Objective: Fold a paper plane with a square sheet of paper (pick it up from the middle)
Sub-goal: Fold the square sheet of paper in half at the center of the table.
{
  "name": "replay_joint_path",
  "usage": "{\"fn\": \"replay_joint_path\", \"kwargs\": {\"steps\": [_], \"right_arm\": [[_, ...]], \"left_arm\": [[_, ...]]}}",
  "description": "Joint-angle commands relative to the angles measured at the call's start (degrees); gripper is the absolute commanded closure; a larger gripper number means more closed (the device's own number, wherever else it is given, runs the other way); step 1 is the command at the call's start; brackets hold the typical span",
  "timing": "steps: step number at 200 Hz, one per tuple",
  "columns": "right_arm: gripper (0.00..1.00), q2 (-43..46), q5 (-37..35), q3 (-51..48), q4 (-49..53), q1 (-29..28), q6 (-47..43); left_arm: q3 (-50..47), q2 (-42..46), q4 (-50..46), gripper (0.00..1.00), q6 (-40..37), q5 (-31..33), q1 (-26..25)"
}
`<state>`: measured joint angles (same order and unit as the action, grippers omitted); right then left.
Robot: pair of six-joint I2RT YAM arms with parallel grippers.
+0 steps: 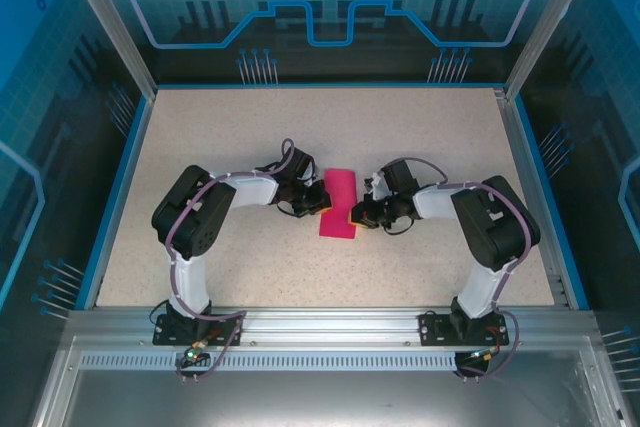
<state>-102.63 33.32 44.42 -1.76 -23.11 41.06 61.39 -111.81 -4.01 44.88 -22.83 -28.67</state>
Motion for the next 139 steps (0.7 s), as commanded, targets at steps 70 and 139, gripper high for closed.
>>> {"fn": "replay_joint_path", "kwargs": {"steps": [70, 139], "right_arm": [[1.0, 5.7, 2.1, -2.3, -1.3, -0.6, -0.3], [1.0, 2.6, 1.5, -6.5, -4.3, -2.2, 0.7]], "left_arm": [[-0.1, -3.5, -5.1, 1.0, -1.3, 2.4, -0.6], [0.2, -3.7, -5.4, 1.0, -1.6, 2.4, -0.5]]}}
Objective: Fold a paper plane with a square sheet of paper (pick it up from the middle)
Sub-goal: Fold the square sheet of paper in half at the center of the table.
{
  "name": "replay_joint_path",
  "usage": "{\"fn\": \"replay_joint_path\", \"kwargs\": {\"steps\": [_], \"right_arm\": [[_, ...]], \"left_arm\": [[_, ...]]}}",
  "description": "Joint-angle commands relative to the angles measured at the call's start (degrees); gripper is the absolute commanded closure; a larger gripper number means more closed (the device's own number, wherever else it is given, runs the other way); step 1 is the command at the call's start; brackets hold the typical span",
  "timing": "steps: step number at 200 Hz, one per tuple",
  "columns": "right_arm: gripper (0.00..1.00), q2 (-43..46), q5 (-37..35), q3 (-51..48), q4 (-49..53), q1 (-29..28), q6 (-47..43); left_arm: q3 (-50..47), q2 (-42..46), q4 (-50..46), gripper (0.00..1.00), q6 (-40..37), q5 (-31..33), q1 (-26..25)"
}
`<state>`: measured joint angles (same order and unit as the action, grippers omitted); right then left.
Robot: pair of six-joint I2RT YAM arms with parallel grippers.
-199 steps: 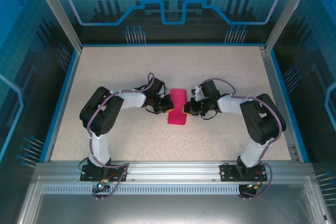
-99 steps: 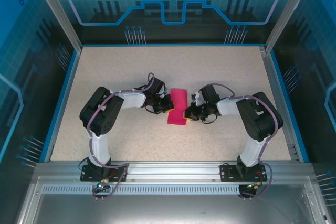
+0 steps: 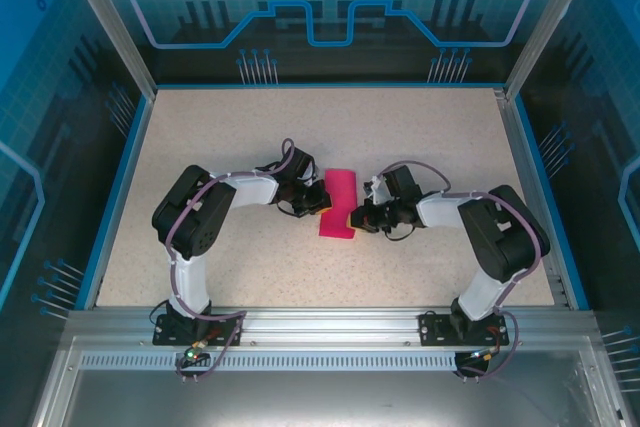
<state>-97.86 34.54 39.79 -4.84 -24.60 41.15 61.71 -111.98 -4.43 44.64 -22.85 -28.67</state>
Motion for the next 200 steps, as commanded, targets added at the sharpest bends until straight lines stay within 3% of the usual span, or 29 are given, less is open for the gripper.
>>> {"fn": "replay_joint_path", "kwargs": {"steps": [1, 35, 87, 200], "right_arm": [[1.0, -2.3, 0.2, -1.9, -1.3, -0.7, 0.6], [1.0, -2.9, -0.2, -2.3, -0.9, -0.8, 0.6], [1.0, 3.0, 0.4, -2.0, 0.8, -1.9, 0.6], [1.0, -1.0, -2.9, -4.4, 3.0, -2.4, -0.8]], "left_arm": [[-0.1, -3.6, -5.0, 1.0, -1.4, 2.4, -0.5], [0.1, -3.7, -5.2, 1.0, -1.4, 2.4, -0.6], [0.3, -3.8, -5.5, 1.0, -1.5, 2.3, -0.6], [0.3, -3.8, -5.7, 1.0, -1.8, 2.3, -0.6]]}}
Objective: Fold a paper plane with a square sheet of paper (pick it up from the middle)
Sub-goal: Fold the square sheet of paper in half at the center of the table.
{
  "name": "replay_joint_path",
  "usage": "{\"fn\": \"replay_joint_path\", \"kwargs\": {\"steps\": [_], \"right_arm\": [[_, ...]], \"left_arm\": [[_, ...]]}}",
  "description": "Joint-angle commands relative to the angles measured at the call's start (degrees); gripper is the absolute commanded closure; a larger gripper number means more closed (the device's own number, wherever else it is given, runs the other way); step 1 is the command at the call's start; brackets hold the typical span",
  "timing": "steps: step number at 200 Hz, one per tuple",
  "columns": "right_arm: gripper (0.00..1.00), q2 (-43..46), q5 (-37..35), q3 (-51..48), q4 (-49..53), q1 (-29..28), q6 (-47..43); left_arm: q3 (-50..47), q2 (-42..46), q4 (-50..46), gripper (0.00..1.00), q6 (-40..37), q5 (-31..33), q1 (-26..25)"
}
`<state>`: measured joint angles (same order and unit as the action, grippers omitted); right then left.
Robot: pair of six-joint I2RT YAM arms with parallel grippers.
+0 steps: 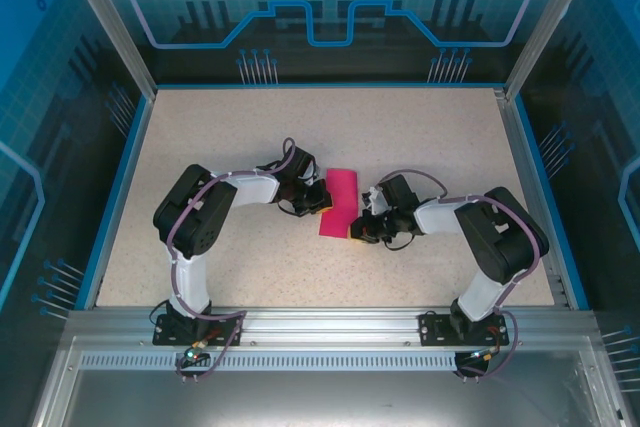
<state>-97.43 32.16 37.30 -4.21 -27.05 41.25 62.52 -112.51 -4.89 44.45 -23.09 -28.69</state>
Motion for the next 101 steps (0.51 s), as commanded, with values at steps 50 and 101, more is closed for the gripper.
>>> {"fn": "replay_joint_path", "kwargs": {"steps": [50, 101], "right_arm": [[1.0, 3.6, 0.7, 2.6, 3.1, 2.3, -0.3], [1.0, -2.4, 3.6, 5.8, 2.3, 3.4, -0.8]], "left_arm": [[-0.3, -3.4, -5.6, 1.0, -1.8, 2.4, -0.5], [-0.1, -3.6, -5.9, 1.0, -1.9, 2.4, -0.6]]}}
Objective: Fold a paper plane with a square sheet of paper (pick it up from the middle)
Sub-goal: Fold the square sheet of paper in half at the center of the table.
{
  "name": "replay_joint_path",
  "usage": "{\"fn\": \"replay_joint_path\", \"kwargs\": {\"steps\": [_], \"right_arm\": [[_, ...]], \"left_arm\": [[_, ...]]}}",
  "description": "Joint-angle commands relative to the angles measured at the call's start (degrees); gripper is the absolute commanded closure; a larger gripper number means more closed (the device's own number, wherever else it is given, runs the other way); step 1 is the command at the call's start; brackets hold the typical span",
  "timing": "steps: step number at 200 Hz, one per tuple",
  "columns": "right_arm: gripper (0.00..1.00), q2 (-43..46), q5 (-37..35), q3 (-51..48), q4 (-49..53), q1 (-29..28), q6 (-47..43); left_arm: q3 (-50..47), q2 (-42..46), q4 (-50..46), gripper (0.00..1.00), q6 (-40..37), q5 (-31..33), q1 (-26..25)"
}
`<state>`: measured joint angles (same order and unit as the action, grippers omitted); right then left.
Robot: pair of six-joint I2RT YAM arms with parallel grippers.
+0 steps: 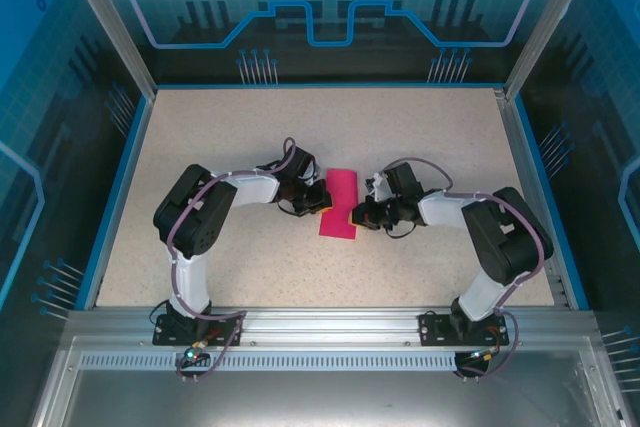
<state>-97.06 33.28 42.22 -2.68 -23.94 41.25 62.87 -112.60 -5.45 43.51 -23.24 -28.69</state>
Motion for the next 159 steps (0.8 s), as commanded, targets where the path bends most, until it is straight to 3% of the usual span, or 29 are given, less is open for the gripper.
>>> {"fn": "replay_joint_path", "kwargs": {"steps": [1, 82, 159], "right_arm": [[1.0, -3.0, 2.4, 0.9, 0.8, 0.2, -0.8], [1.0, -4.6, -0.4, -0.6, 1.6, -0.1, -0.8], [1.0, -3.4, -0.2, 7.0, 4.3, 1.8, -1.6]], "left_arm": [[-0.5, -3.5, -5.3, 1.0, -1.0, 2.6, -0.6], [-0.6, -3.7, -5.5, 1.0, -1.4, 2.8, -0.5], [-0.6, -4.0, -5.8, 1.0, -1.6, 2.9, -0.5]]}}
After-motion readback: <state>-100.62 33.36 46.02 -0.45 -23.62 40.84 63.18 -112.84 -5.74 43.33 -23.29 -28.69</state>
